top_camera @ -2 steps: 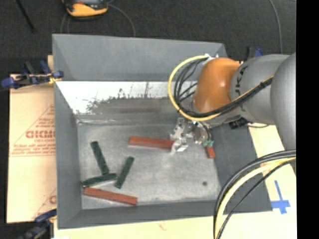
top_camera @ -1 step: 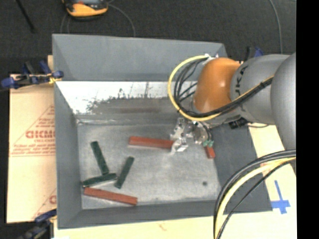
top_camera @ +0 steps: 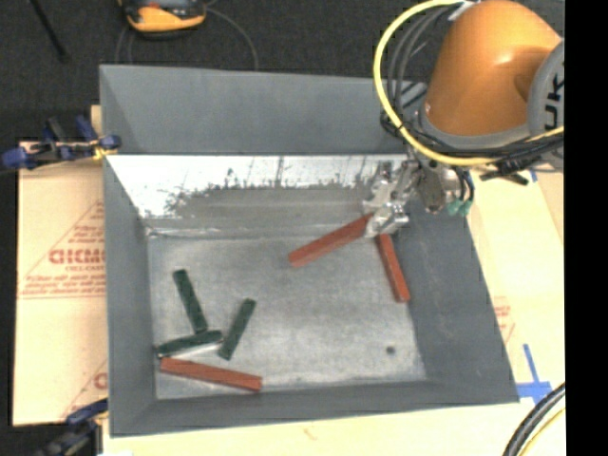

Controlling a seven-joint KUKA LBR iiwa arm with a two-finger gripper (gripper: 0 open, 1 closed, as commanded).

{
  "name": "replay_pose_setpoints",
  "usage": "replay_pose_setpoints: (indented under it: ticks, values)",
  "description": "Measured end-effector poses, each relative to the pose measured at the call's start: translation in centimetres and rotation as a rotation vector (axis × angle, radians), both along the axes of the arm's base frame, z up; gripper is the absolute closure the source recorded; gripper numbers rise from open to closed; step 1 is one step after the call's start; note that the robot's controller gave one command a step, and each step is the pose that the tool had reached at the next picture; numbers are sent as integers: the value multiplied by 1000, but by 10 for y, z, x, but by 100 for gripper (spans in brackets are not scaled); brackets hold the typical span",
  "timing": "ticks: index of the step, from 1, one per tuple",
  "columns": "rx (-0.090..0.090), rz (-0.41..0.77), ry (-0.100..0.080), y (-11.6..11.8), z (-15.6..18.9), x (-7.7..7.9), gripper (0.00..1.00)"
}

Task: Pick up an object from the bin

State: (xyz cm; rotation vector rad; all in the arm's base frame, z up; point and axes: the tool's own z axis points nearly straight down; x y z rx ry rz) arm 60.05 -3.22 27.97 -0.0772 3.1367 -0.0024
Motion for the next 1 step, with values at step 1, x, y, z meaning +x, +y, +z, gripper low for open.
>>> replay_pose_setpoints:
  ticks: [1]
  values:
    - [-1,1,-10,0,7,2,100]
